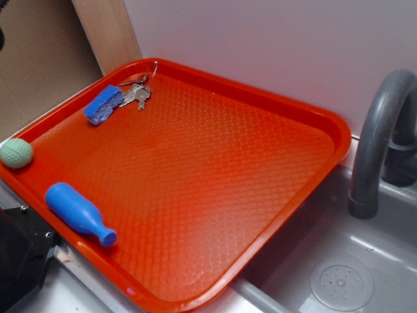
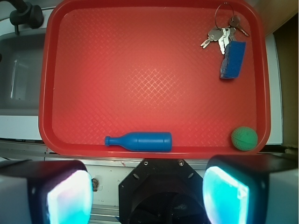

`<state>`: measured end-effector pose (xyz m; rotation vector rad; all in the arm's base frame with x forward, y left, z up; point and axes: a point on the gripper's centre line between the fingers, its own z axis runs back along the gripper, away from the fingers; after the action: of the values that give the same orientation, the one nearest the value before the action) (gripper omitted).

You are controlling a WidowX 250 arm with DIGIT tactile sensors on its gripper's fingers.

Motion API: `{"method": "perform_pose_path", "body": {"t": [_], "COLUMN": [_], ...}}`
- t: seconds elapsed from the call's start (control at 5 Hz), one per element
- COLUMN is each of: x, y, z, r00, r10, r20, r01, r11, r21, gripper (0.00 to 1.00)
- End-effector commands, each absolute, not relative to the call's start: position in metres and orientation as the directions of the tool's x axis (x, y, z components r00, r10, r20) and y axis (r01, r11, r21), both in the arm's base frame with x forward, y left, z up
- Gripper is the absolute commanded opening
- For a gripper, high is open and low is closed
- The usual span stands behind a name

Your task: Grab the silver keys.

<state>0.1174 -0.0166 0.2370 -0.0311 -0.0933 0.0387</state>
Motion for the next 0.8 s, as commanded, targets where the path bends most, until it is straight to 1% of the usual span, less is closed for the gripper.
{"method": "perform_pose_path", "body": {"t": [0.0, 0.2, 0.4, 0.6], "x": [0.117, 0.167, 0.204, 0.235], "y": [-0.017, 0.005, 0.028, 0.046], "z": [0.237, 0.213, 0.198, 0.174], "r00": [0.995, 0.99, 0.974, 0.936], "r10": [0.04, 0.107, 0.183, 0.241], "r20": [0.092, 0.093, 0.136, 0.258], "r01": [-0.037, -0.109, -0.189, -0.271], "r11": [0.999, 0.994, 0.981, 0.958], "r21": [-0.033, 0.014, 0.032, 0.089], "gripper": [1.0, 1.0, 1.0, 1.0]}}
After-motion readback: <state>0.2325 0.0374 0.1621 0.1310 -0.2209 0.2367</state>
